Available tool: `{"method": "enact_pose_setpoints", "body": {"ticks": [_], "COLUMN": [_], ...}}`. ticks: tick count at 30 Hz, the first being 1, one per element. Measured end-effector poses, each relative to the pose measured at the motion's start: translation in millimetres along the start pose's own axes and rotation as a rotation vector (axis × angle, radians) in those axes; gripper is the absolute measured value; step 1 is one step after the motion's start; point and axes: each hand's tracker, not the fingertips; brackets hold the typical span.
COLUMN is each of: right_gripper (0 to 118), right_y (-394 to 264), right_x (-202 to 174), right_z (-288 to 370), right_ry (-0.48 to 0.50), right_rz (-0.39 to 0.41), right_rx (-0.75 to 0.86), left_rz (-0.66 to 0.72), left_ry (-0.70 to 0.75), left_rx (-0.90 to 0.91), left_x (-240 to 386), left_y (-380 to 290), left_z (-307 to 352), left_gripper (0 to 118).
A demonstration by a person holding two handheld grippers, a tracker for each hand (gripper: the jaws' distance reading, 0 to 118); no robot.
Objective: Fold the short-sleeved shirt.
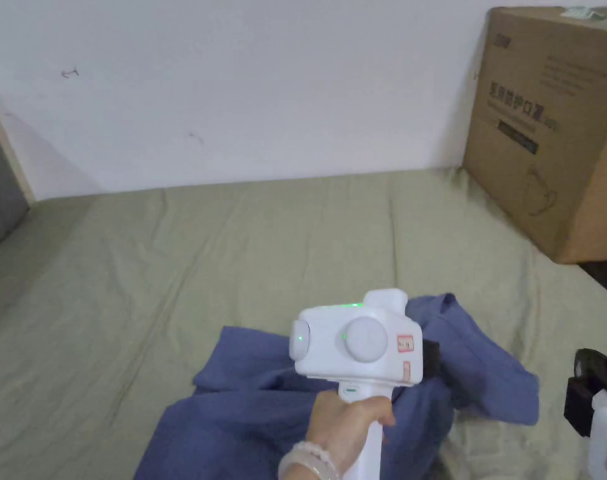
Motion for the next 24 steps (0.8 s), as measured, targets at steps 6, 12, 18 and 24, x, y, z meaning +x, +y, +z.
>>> {"method": "enact_pose_setpoints", "body": {"ticks": [6,12,18,24], "right_gripper": [0,0,0,0], "right_y": [-32,-37,-32,-32], "right_x": [18,7,-17,-43], "right_z": [-11,-22,-22,-19], "right_ry": [-0.028,-0.003,0.064,0.125], "right_rz": [-0.024,-0.021,0.014,0.044], "right_rx": [-0.101,-0.133,-0.127,-0.124], "left_rz": [-0.073,-0.136,-0.091,-0.018], "left_ry": [0.028,0.027,0.019,0.186], "left_rx": [-0.172,-0.171,-0.046,0.021], "left_x": [3,3,-19,-57], "left_y": [-67,-48,-37,-63], "left_z": [-72,-49,11,56], "left_gripper": [12,65,81,0]}}
